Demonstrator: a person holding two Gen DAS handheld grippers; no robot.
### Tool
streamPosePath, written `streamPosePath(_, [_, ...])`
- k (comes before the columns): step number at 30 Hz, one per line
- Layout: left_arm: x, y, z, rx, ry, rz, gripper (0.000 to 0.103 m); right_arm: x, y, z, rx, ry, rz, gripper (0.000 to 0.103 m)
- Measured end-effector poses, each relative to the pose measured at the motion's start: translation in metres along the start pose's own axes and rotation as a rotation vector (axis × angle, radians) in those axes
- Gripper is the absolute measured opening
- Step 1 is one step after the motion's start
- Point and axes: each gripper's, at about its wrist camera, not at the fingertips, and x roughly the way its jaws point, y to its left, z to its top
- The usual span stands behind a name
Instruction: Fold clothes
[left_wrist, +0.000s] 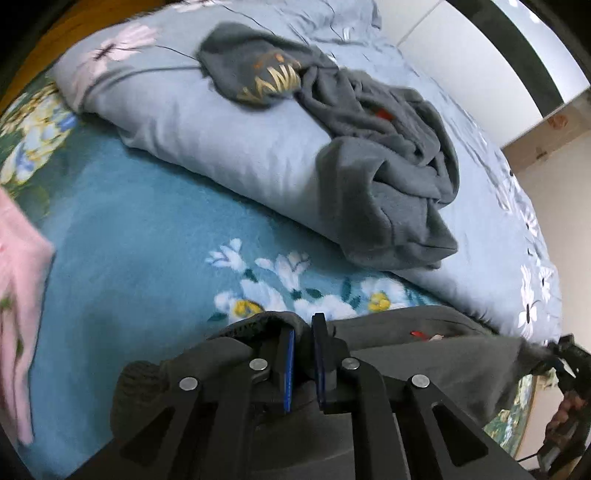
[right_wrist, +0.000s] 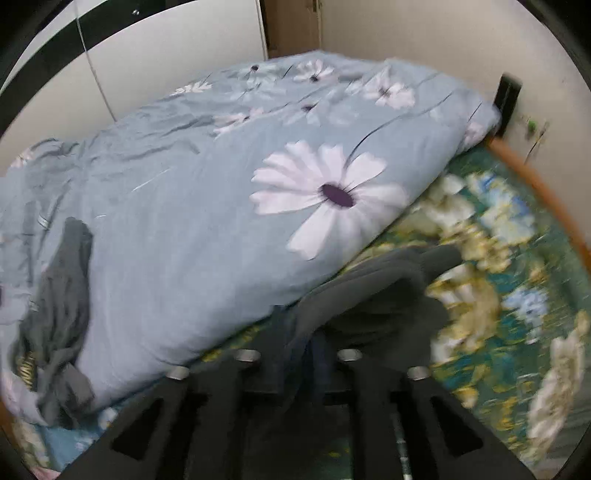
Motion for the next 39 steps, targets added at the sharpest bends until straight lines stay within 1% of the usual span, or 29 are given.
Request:
streamPosePath(1, [-0.002, 0.001, -0.001, 0.006, -0.002, -0.014, 0.015, -0.002, -0.003, -0.001, 0.003, -0.015, 0.031, 0.057])
streamPosePath(2, [-0.007, 0.001, -0.004, 0.015, -0.013, -0.029, 0.017, -0.005, -0.007, -0.002, 0.006, -0.03, 0.061, 0.057])
streamPosePath(3, [-0.012, 0.001, -0.007, 0.026, -0.023, -0.042, 0.022, -0.007, -0.01, -0.004, 0.008, -0.045, 0.092, 0.057])
streamPosePath(4, [-0.019, 0.002, -0.013, 0.043, -0.037, -0.04, 0.024, -0.009, -0.013, -0.005, 0.011, -0.06, 0.122, 0.057])
streamPosePath(6, [-0.035, 0.004, -0.031, 0.08, -0.076, 0.023, 0.035, -0.017, -0.032, -0.01, 0.023, -0.102, 0.12, 0.058])
streamPosePath(7, [-0.043, 0.006, -0.039, 0.092, -0.096, 0.064, 0.044, -0.018, -0.046, -0.014, 0.042, -0.107, 0.104, 0.058])
streamPosePath(8, [-0.05, 0.012, -0.047, 0.082, -0.116, 0.132, 0.047, -0.017, -0.061, -0.019, 0.071, -0.097, 0.084, 0.058])
streamPosePath(9, [-0.057, 0.019, -0.055, 0.06, -0.133, 0.17, 0.047, -0.014, -0.074, -0.024, 0.097, -0.08, 0.071, 0.058])
streamPosePath(11, [-0.068, 0.033, -0.066, 0.008, -0.143, 0.141, 0.047, -0.003, -0.101, -0.038, 0.166, -0.03, 0.044, 0.058])
streamPosePath(12, [-0.072, 0.036, -0.07, -0.009, -0.141, 0.141, 0.047, 0.001, -0.111, -0.043, 0.201, -0.016, 0.036, 0.058])
streamPosePath(14, [-0.081, 0.043, -0.077, -0.043, -0.137, 0.14, 0.047, 0.014, -0.135, -0.056, 0.312, 0.029, 0.076, 0.059])
streamPosePath(15, [-0.085, 0.046, -0.08, -0.06, -0.135, 0.139, 0.049, 0.02, -0.143, -0.062, 0.368, 0.053, 0.097, 0.058])
streamPosePath(16, [-0.09, 0.049, -0.084, -0.077, -0.133, 0.139, 0.053, 0.026, -0.148, -0.068, 0.421, 0.077, 0.116, 0.058])
streamPosePath(17, [-0.094, 0.051, -0.086, -0.088, -0.136, 0.135, 0.054, 0.026, -0.151, -0.073, 0.455, 0.066, 0.113, 0.058])
streamPosePath(18, [-0.098, 0.051, -0.086, -0.078, -0.152, 0.12, 0.056, 0.023, -0.152, -0.076, 0.474, 0.031, 0.094, 0.058])
streamPosePath(20, [-0.106, 0.051, -0.085, -0.059, -0.179, 0.1, 0.057, 0.012, -0.143, -0.075, 0.434, -0.051, 0.105, 0.058])
streamPosePath(22, [-0.104, 0.053, -0.083, -0.053, -0.162, 0.135, 0.057, 0.009, -0.125, -0.07, 0.348, -0.077, 0.146, 0.055])
streamPosePath(25, [-0.091, 0.063, -0.094, -0.1, -0.086, 0.152, 0.057, 0.018, -0.09, -0.063, 0.197, -0.03, 0.218, 0.052])
streamPosePath(27, [-0.083, 0.068, -0.102, -0.126, -0.038, 0.166, 0.057, 0.034, -0.076, -0.062, 0.155, 0.017, 0.203, 0.051])
streamPosePath(28, [-0.079, 0.068, -0.105, -0.117, -0.024, 0.185, 0.057, 0.043, -0.072, -0.061, 0.157, 0.04, 0.185, 0.051])
streamPosePath(29, [-0.076, 0.068, -0.107, -0.111, -0.012, 0.199, 0.057, 0.053, -0.073, -0.062, 0.188, 0.062, 0.168, 0.051])
streamPosePath(30, [-0.075, 0.069, -0.109, -0.112, -0.01, 0.203, 0.057, 0.063, -0.077, -0.063, 0.245, 0.086, 0.166, 0.051])
streamPosePath(31, [-0.074, 0.068, -0.11, -0.108, -0.01, 0.204, 0.058, 0.071, -0.081, -0.064, 0.3, 0.105, 0.178, 0.049])
streamPosePath(32, [-0.074, 0.067, -0.111, -0.104, -0.01, 0.206, 0.058, 0.077, -0.086, -0.065, 0.356, 0.118, 0.207, 0.045])
streamPosePath(34, [-0.073, 0.066, -0.111, -0.096, -0.01, 0.208, 0.059, 0.08, -0.088, -0.062, 0.427, 0.121, 0.263, 0.022])
streamPosePath(35, [-0.072, 0.065, -0.111, -0.093, -0.01, 0.209, 0.059, 0.078, -0.087, -0.059, 0.438, 0.114, 0.289, 0.017])
streamPosePath(36, [-0.072, 0.065, -0.111, -0.09, -0.007, 0.208, 0.06, 0.074, -0.085, -0.054, 0.436, 0.104, 0.315, 0.006])
streamPosePath(38, [-0.071, 0.066, -0.111, -0.088, -0.006, 0.202, 0.06, 0.064, -0.081, -0.044, 0.421, 0.076, 0.362, 0.004])
streamPosePath(39, [-0.071, 0.066, -0.111, -0.089, -0.007, 0.196, 0.06, 0.052, -0.08, -0.04, 0.391, 0.039, 0.372, 0.003])
